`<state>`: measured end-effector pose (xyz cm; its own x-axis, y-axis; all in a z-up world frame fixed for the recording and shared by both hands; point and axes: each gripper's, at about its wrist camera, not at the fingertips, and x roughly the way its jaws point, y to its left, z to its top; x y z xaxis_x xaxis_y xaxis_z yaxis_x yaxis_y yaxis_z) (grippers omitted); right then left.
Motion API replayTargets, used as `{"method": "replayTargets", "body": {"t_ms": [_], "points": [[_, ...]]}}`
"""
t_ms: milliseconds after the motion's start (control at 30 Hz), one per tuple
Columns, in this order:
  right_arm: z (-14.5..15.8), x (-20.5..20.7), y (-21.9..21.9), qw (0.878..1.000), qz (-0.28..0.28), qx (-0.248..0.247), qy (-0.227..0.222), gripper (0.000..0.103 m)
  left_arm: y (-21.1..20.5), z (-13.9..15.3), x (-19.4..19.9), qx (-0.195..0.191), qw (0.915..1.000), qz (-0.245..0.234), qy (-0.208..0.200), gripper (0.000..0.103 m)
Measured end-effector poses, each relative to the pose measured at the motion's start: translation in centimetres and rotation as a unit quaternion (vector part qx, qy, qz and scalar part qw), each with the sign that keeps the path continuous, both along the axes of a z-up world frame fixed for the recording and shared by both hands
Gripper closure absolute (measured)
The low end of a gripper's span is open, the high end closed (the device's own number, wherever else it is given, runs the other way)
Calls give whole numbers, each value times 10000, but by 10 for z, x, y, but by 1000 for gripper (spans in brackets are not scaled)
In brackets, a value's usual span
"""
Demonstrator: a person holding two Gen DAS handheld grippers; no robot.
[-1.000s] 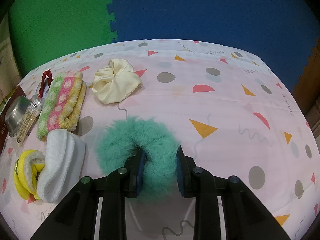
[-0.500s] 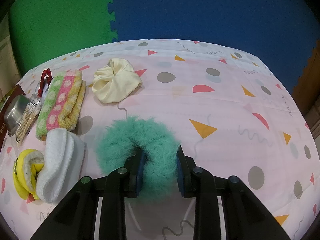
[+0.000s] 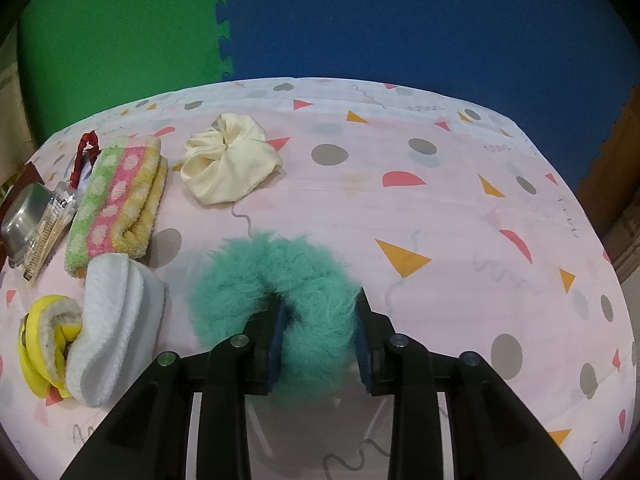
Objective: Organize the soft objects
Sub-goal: 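Carry the blue protein pouch with the left tool and release it in the tray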
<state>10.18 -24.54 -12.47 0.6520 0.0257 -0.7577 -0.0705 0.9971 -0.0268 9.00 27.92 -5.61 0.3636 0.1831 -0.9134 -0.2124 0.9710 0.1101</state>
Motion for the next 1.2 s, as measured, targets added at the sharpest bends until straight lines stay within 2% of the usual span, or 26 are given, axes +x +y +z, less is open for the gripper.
{"method": "replayTargets", "body": {"t_ms": [233,667,767,833,867,1067,1200], "points": [[-1,0,0,10000,-18,-27,0,72,14,-6,5,-85,9998,206,-3,81],[-1,1,-1,10000,-32,-36,2,69,20,-6,6,-189,9996,204,20,80],[-1,1,-1,10000,-29,-38,1,69,22,-2,4,-201,9995,247,22,76],[-2,1,-1,10000,-28,-38,0,69,22,2,1,-259,9994,228,-16,66],[-2,1,-1,10000,-27,-39,0,69,20,6,-1,-271,9994,185,-61,64],[-2,1,-1,10000,-29,-31,1,69,9,25,-13,-285,9991,140,-275,59],[-2,1,-2,10000,-29,-9,2,69,-4,34,-22,-109,9990,147,-406,59]]}}
